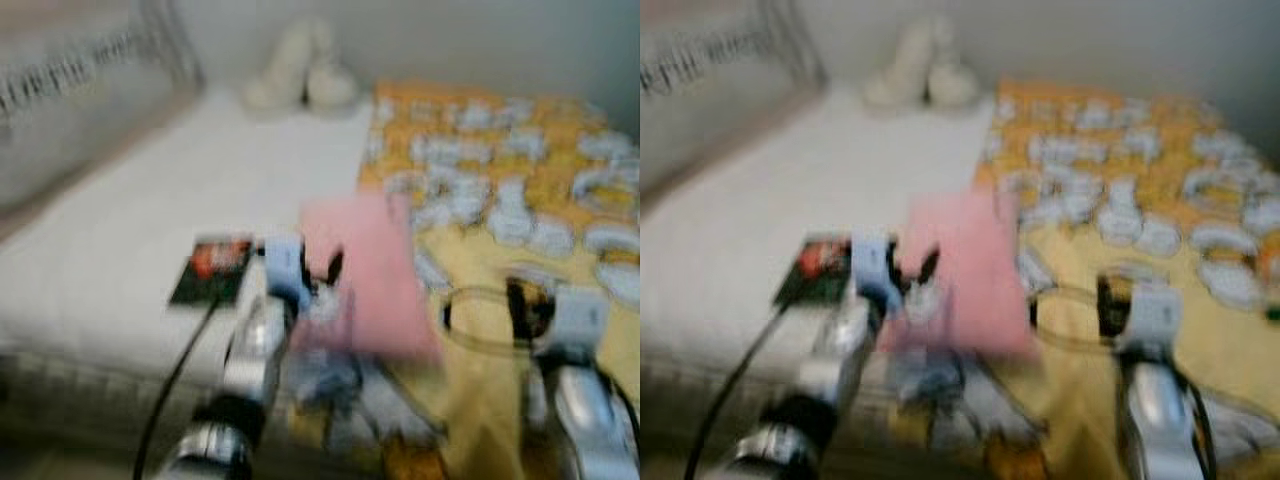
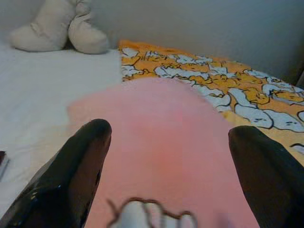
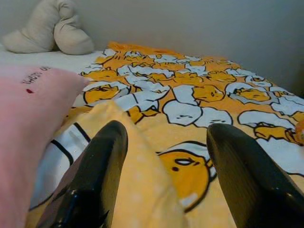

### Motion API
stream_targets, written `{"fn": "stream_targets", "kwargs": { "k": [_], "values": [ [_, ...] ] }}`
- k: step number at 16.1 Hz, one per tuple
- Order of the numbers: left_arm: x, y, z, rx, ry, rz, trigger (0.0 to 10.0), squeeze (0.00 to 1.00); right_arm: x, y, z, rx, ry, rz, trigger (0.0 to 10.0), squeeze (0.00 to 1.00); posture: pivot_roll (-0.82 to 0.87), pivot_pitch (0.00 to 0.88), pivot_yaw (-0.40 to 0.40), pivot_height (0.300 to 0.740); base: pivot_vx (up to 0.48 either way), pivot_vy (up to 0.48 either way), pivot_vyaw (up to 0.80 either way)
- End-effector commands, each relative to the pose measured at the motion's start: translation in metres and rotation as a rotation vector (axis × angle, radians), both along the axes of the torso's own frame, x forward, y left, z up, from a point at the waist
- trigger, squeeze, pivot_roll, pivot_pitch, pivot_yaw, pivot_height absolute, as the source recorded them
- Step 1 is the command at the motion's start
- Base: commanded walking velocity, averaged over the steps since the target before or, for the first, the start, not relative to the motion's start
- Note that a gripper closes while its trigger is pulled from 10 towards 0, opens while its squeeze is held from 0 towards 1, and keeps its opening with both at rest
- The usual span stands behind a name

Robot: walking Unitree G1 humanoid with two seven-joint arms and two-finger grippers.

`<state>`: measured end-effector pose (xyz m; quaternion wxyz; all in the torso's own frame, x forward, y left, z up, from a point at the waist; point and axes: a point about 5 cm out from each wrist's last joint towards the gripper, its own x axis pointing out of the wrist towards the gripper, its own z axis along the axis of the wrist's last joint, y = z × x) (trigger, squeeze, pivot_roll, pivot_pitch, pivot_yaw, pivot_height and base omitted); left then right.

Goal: Clean up the room

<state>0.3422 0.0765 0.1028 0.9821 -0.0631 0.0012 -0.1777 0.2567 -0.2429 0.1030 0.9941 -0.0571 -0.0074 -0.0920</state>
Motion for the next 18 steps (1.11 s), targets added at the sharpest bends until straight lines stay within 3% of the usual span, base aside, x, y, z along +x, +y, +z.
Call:
{"fn": "stream_targets", "kwargs": {
  "k": [1, 3, 4, 5, 7, 8, 10, 14, 15, 16, 18],
  "values": [
    [0.006, 0.016, -0.002, 0.024, 0.04, 0.083, 10.0, 0.0, 0.013, 0.011, -0.001, 0.032, 0.024, 0.093, 10.0, 0.0, -0.02, 0.0, 0.021, 0.732, 0.0, 0.0, 0.0],
    [0.006, 0.023, -0.006, 0.065, 0.062, 0.127, 10.0, 0.0, 0.022, 0.015, 0.001, 0.046, 0.034, 0.146, 10.0, 0.0, -0.01, 0.0, 0.015, 0.732, 0.0, 0.0, 0.0],
    [-0.006, 0.028, 0.004, 0.107, -0.063, 0.094, 10.0, 0.0, 0.012, 0.017, 0.015, 0.006, -0.045, 0.134, 10.0, 0.0, 0.0, 0.0, 0.012, 0.732, 0.0, 0.0, 0.0],
    [-0.024, 0.033, 0.014, 0.081, -0.143, 0.085, 10.0, 0.0, -0.006, 0.025, 0.025, -0.024, -0.111, 0.132, 10.0, 0.0, 0.01, 0.0, 0.006, 0.732, 0.0, 0.0, 0.0],
    [-0.042, 0.04, 0.017, 0.049, -0.15, 0.104, 10.0, 0.0, -0.028, 0.036, 0.025, -0.037, -0.118, 0.142, 10.0, 0.0, 0.02, 0.0, -0.006, 0.732, 0.0, 0.0, 0.0],
    [-0.051, 0.037, 0.016, 0.076, -0.161, 0.073, 10.0, 0.0, -0.045, 0.041, 0.017, -0.005, -0.101, 0.114, 10.0, 0.0, 0.02, 0.0, -0.016, 0.732, 0.0, 0.0, 0.0],
    [-0.055, 0.033, 0.005, 0.111, -0.12, 0.05, 10.0, 0.0, -0.054, 0.035, 0.007, 0.003, -0.071, 0.065, 10.0, 0.0, 0.02, 0.0, -0.017, 0.732, 0.0, 0.0, 0.0],
    [-0.062, 0.028, 0.02, 0.107, -0.128, -0.006, 10.0, 0.0, -0.061, 0.037, 0.001, 0.036, -0.033, 0.049, 10.0, 0.0, 0.02, 0.0, -0.009, 0.732, 0.308, 0.0, 0.0],
    [-0.058, 0.027, 0.022, 0.078, -0.115, 0.007, 10.0, 0.0, -0.057, 0.038, 0.001, 0.038, -0.032, 0.05, 10.0, 0.0, 0.01, 0.0, -0.005, 0.732, 0.48, 0.0, 0.0],
    [-0.047, 0.024, 0.023, 0.05, -0.096, 0.037, 10.0, 0.0, -0.045, 0.038, 0.0, 0.038, -0.036, 0.066, 10.0, 0.0, 0.01, 0.0, 0.0, 0.732, 0.48, 0.0, 0.0],
    [-0.041, 0.021, 0.026, 0.037, -0.099, 0.039, 10.0, 0.0, -0.039, 0.04, 0.0, 0.033, -0.035, 0.092, 10.0, 0.0, 0.01, 0.0, 0.002, 0.732, 0.48, 0.0, 0.0]
  ]
}}
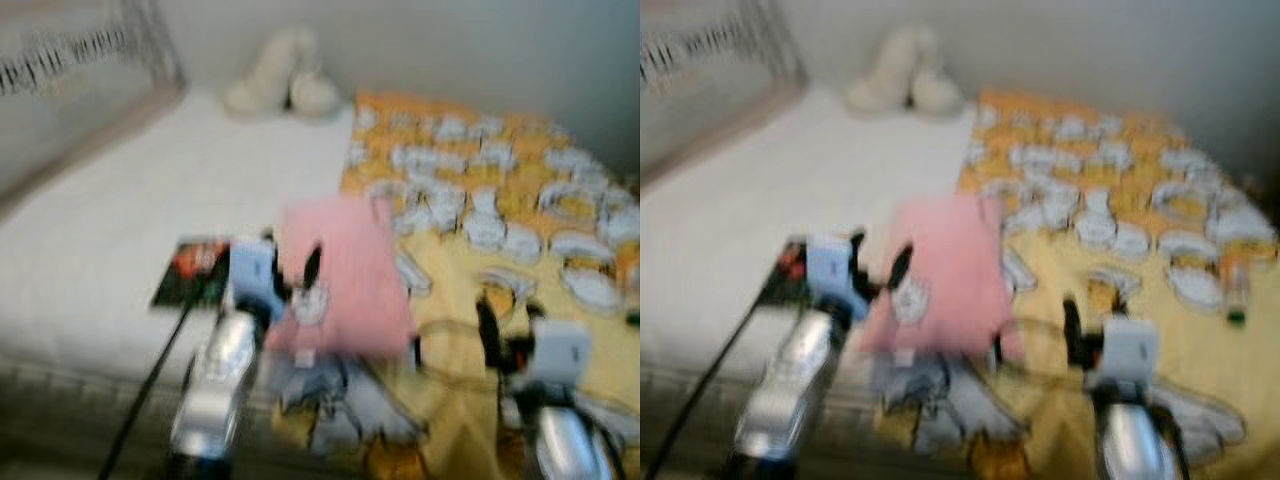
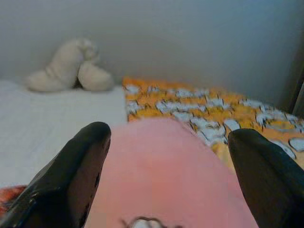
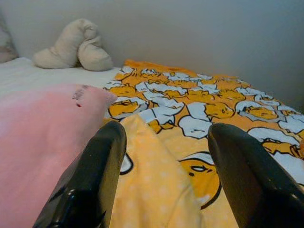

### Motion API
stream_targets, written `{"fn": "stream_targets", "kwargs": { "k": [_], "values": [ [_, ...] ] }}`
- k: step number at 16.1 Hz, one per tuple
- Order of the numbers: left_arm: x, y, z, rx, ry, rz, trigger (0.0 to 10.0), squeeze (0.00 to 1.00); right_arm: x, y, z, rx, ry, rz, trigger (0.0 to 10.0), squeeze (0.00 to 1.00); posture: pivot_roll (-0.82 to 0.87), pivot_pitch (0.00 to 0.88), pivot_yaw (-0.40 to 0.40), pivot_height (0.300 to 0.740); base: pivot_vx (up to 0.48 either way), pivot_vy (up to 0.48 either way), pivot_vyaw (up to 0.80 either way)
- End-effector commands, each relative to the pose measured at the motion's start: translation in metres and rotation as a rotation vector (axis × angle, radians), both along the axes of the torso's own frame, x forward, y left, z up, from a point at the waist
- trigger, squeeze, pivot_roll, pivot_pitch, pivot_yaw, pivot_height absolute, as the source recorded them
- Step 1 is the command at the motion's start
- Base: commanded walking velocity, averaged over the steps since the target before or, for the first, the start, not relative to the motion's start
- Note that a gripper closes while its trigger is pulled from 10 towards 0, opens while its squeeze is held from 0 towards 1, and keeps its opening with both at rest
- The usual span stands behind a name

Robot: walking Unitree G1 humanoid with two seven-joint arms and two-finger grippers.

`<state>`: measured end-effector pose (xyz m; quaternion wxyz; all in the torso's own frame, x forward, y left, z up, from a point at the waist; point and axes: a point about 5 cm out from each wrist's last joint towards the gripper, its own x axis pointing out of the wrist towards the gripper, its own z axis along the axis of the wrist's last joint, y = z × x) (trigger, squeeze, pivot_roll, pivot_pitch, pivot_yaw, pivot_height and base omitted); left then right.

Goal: Clean up the room

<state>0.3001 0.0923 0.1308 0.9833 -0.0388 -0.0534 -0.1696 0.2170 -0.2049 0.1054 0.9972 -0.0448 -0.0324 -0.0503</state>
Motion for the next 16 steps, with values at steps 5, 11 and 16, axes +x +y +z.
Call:
{"fn": "stream_targets", "kwargs": {
  "k": [5, 11, 16],
  "values": [
    [0.016, 0.0, 0.001, 0.01, 0.04, 0.063, 10.0, 0.0, 0.019, -0.003, 0.004, 0.018, 0.015, 0.043, 10.0, 0.0, -0.01, 0.0, 0.0, 0.732, 0.48, 0.0, 0.0],
    [0.051, 0.032, -0.045, -0.022, 0.397, 0.09, 10.0, 0.0, 0.059, -0.007, 0.004, 0.379, 0.116, 0.253, 10.0, 0.0, 0.01, 0.0, -0.024, 0.732, 0.0, 0.0, 0.0],
    [0.059, 0.024, -0.043, -0.108, 0.436, 0.023, 10.0, 0.0, 0.058, -0.01, -0.018, 0.356, 0.233, 0.271, 10.0, 0.0, 0.04, 0.0, -0.046, 0.732, 0.0, 0.0, 0.0]
  ]
}}
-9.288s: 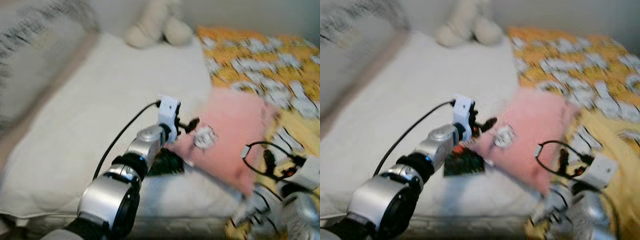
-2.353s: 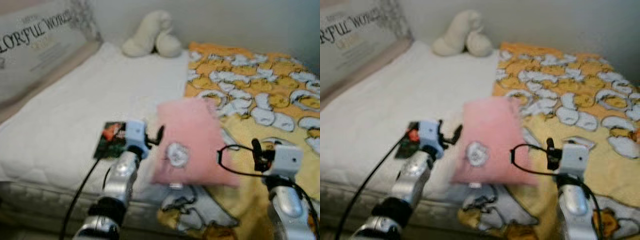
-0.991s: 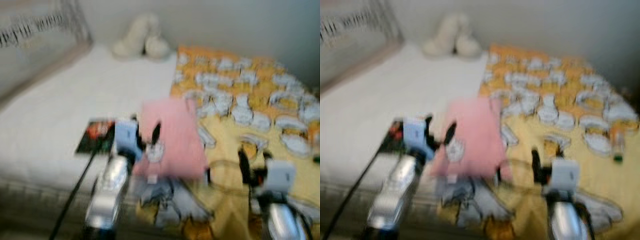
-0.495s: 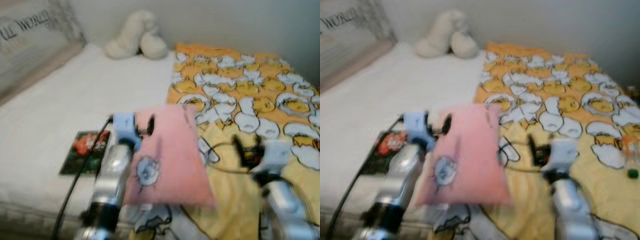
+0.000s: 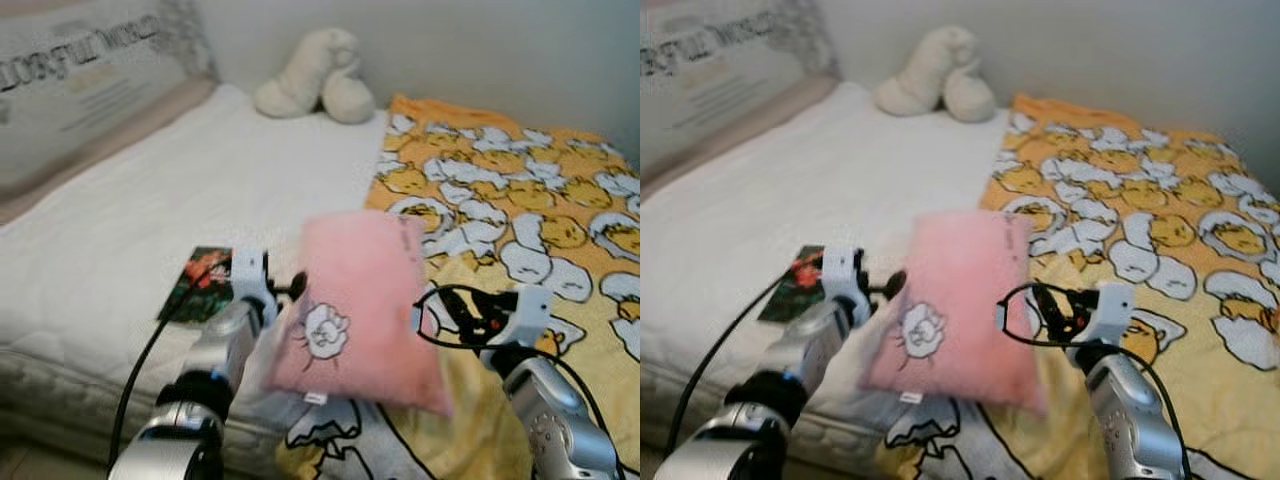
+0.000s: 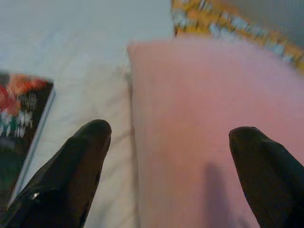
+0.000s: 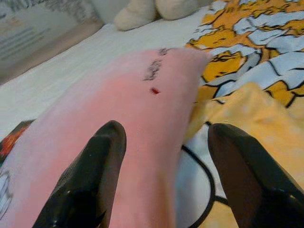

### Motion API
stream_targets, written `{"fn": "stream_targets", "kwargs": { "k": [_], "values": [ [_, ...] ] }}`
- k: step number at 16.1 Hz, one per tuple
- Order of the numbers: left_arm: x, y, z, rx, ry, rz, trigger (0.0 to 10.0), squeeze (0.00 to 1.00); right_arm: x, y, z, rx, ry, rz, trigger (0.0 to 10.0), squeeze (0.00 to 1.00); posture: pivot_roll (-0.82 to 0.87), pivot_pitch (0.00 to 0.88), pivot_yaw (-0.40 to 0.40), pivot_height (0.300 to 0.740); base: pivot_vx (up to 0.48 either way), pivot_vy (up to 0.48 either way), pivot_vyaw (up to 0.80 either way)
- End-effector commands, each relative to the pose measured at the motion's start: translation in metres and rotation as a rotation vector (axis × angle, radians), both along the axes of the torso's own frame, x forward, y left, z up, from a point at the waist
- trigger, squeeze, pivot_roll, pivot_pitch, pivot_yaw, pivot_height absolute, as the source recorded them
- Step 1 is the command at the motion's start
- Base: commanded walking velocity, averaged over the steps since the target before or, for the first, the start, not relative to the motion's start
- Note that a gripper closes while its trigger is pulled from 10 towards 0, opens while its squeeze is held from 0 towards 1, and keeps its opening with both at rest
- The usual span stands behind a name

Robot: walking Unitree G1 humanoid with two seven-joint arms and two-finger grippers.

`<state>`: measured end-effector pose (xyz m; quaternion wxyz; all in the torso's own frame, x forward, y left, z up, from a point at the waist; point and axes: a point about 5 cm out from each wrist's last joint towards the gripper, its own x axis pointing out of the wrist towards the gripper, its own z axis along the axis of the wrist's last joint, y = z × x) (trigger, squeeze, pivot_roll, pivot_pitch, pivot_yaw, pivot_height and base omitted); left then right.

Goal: Clean up the room

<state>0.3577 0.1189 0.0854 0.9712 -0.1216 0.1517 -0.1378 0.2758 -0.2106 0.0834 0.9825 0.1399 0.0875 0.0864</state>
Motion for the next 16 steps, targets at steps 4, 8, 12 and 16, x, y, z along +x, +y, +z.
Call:
{"fn": "stream_targets", "kwargs": {
  "k": [4, 8, 12, 16],
  "values": [
    [0.0, -0.002, 0.01, -0.133, -0.064, -0.029, 10.0, 0.0, -0.007, -0.009, -0.003, -0.003, 0.022, 0.01, 10.0, 0.0, 0.02, 0.095, -0.058, 0.732, 0.0, 0.0, 0.0],
    [-0.027, 0.004, -0.001, -0.118, -0.044, -0.042, 10.0, 0.0, -0.026, -0.015, 0.002, 0.006, 0.047, 0.011, 10.0, 0.0, 0.04, 0.154, -0.069, 0.732, 0.0, 0.0, 0.0],
    [-0.048, -0.012, -0.011, -0.145, 0.004, -0.077, 10.0, 0.0, -0.033, -0.002, -0.015, 0.071, 0.121, 0.044, 10.0, 0.0, 0.05, 0.188, -0.069, 0.732, 0.0, 0.0, 0.0],
    [-0.066, -0.037, 0.014, -0.268, -0.025, -0.127, 10.0, 0.0, -0.041, 0.003, -0.014, 0.113, 0.143, 0.031, 10.0, 0.0, 0.05, 0.192, -0.067, 0.732, 0.0, 0.0, 0.0]
  ]
}}
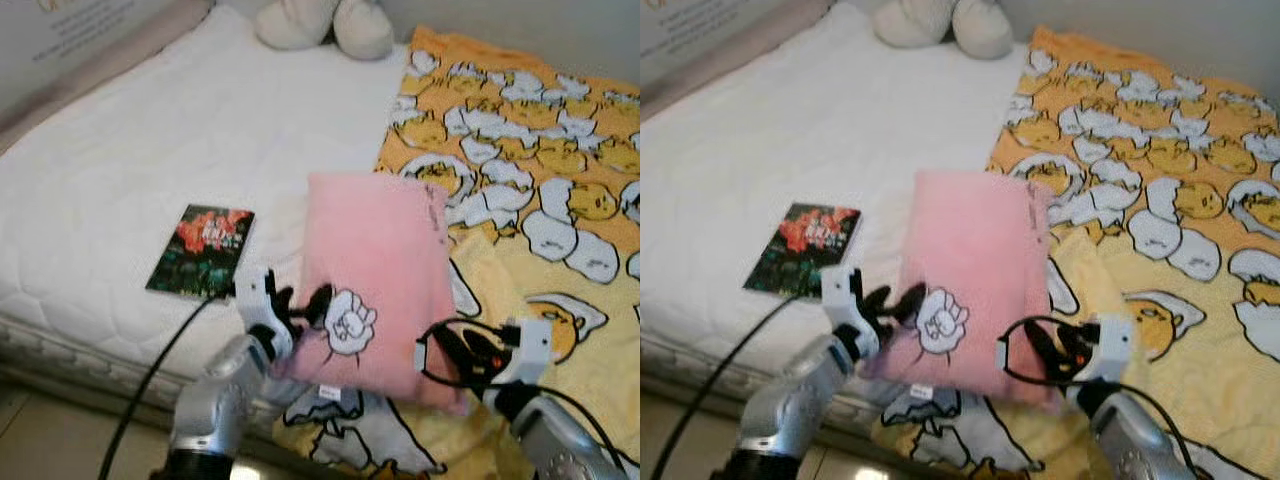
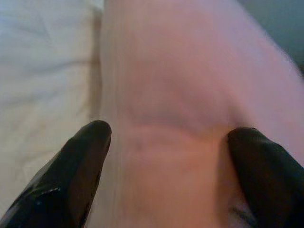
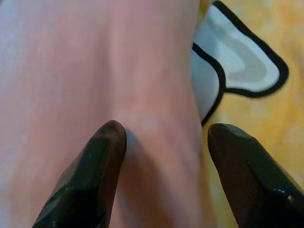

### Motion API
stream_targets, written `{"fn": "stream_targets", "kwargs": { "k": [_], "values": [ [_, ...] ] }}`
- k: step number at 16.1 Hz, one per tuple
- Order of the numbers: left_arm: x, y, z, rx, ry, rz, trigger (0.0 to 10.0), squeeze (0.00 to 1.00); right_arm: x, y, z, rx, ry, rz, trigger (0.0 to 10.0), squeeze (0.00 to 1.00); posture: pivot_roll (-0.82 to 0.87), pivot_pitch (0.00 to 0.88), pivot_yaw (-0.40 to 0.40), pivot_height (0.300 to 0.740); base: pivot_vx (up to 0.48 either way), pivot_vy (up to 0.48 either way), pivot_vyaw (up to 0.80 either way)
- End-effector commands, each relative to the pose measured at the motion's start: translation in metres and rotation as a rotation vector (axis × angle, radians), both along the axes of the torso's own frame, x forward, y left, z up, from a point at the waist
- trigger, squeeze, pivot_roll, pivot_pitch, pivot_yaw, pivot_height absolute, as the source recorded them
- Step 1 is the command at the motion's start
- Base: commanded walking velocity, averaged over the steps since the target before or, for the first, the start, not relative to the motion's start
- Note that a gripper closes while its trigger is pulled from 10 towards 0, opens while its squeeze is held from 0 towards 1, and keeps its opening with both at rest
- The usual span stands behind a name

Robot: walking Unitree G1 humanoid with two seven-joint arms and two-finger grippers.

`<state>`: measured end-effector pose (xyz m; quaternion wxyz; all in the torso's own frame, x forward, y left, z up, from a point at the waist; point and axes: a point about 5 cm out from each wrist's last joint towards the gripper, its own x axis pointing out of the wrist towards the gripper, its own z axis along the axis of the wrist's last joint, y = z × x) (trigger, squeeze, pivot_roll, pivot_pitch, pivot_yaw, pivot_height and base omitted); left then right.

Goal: Clean up the room

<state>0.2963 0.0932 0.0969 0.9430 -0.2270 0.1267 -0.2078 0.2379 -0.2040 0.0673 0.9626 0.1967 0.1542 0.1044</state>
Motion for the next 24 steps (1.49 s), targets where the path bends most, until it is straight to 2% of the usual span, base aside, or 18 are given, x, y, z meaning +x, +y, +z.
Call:
{"fn": "stream_targets", "kwargs": {
  "k": [1, 3, 5, 7, 9, 11, 12, 14, 15, 16, 17, 19, 21, 22, 23, 24],
  "values": [
    [-0.004, -0.02, 0.001, -0.055, -0.004, -0.032, 10.0, 0.0, -0.001, 0.003, -0.008, 0.028, 0.031, -0.007, 10.0, 0.0, 0.04, 0.197, -0.06, 0.732, 0.0, 0.0, 0.0],
    [-0.001, -0.029, -0.007, -0.059, 0.012, -0.058, 10.0, 0.0, 0.002, 0.011, -0.017, 0.043, 0.054, 0.006, 10.0, 0.0, 0.04, 0.199, -0.053, 0.732, 0.0, 0.0, 0.0],
    [-0.001, -0.053, -0.026, -0.032, 0.091, -0.155, 10.0, 0.0, 0.013, 0.026, -0.033, 0.03, 0.09, 0.04, 10.0, 0.0, 0.03, 0.193, -0.047, 0.732, 0.0, 0.0, 0.0],
    [-0.006, -0.054, -0.033, 0.0, 0.156, -0.171, 10.0, 0.0, 0.019, 0.027, -0.034, 0.003, 0.087, 0.039, 10.0, 0.0, 0.02, 0.194, -0.044, 0.732, 0.0, 0.0, 0.0],
    [-0.011, -0.046, -0.034, 0.041, 0.175, -0.15, 10.0, 0.0, 0.026, 0.023, -0.029, -0.008, 0.066, 0.029, 10.0, 0.0, 0.02, 0.193, -0.038, 0.732, 0.0, 0.0, 0.0],
    [-0.017, -0.031, -0.035, 0.039, 0.179, -0.105, 10.0, 0.0, 0.03, 0.024, -0.028, -0.015, 0.052, 0.043, 10.0, 0.0, 0.03, 0.191, -0.036, 0.732, 0.0, 0.0, 0.0],
    [-0.019, -0.028, -0.045, 0.043, 0.223, -0.073, 10.0, 0.0, 0.034, 0.025, -0.031, -0.031, 0.045, 0.044, 10.0, 0.0, 0.05, 0.188, -0.039, 0.732, 0.0, 0.0, 0.0],
    [-0.025, -0.021, -0.047, 0.016, 0.31, 0.004, 10.0, 0.0, 0.042, 0.027, -0.026, -0.069, 0.003, 0.036, 10.0, 0.0, 0.04, 0.184, -0.042, 0.732, 0.0, 0.0, 0.0],
    [-0.026, -0.017, -0.044, 0.031, 0.3, 0.007, 10.0, 0.0, 0.044, 0.028, -0.025, -0.077, 0.0, 0.042, 10.0, 0.0, 0.03, 0.181, -0.045, 0.732, 0.0, 0.0, 0.0],
    [-0.03, -0.002, -0.032, 0.068, 0.259, 0.034, 10.0, 0.0, 0.047, 0.031, -0.025, -0.088, -0.004, 0.053, 10.0, 0.0, 0.04, 0.174, -0.051, 0.732, 0.0, 0.0, 0.0],
    [-0.03, 0.006, -0.026, 0.092, 0.235, 0.068, 10.0, 0.0, 0.048, 0.031, -0.025, -0.084, -0.003, 0.053, 10.0, 0.0, 0.05, 0.174, -0.053, 0.732, 0.0, 0.0, 0.0],
    [-0.033, -0.006, -0.022, 0.039, 0.259, 0.071, 10.0, 0.0, 0.046, 0.035, -0.03, -0.085, 0.006, 0.068, 10.0, 0.0, 0.06, 0.167, -0.056, 0.732, 0.0, 0.0, 0.0],
    [-0.042, -0.043, -0.028, -0.022, 0.341, -0.002, 10.0, 0.0, 0.047, 0.04, -0.032, -0.076, 0.011, 0.078, 10.0, 0.0, 0.06, 0.16, -0.069, 0.732, 0.0, 0.0, 0.0],
    [-0.041, -0.05, -0.031, -0.033, 0.346, -0.016, 10.0, 0.0, 0.047, 0.043, -0.032, -0.069, 0.009, 0.082, 10.0, 0.0, 0.06, 0.159, -0.069, 0.732, 0.0, 0.0, 0.0],
    [-0.033, -0.053, -0.033, -0.032, 0.332, -0.005, 10.0, 0.0, 0.048, 0.044, -0.032, -0.066, 0.009, 0.084, 10.0, 0.0, 0.05, 0.154, -0.075, 0.732, 0.0, 0.0, 0.0],
    [-0.02, -0.053, -0.029, -0.053, 0.275, 0.027, 10.0, 0.0, 0.049, 0.044, -0.031, -0.065, 0.009, 0.085, 10.0, 0.0, 0.05, 0.153, -0.077, 0.732, 0.0, 0.0, 0.0]
  ]
}}
